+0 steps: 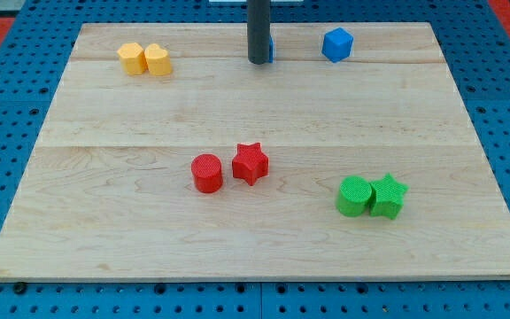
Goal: Push the yellow blocks to the right side of the board
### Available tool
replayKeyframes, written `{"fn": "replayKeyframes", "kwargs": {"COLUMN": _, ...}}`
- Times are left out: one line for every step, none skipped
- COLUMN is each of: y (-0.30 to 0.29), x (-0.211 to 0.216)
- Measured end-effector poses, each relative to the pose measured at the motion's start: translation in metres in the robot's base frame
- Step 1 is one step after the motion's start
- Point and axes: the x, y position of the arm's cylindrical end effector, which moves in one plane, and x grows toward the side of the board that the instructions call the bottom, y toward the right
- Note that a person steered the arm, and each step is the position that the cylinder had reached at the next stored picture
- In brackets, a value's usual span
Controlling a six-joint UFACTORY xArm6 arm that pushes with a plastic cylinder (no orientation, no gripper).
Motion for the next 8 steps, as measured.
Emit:
{"fn": "replayKeyframes", "kwargs": {"y": 0.000, "x": 0.000}}
{"fn": "replayKeyframes", "kwargs": {"y": -0.002, "x": 0.006}}
{"fn": "replayKeyframes", "kwargs": {"y": -0.012, "x": 0.008}}
{"fn": "replayKeyframes", "kwargs": {"y": -0.026, "x": 0.008}}
{"fn": "replayKeyframes", "kwargs": {"y": -0.044, "x": 0.008}}
{"fn": "replayKeyframes", "kwargs": {"y": -0.066, "x": 0.009}}
{"fn": "replayKeyframes", "kwargs": {"y": -0.090, "x": 0.012}}
{"fn": "replayKeyframes", "kwargs": {"y": -0.115, "x": 0.025}}
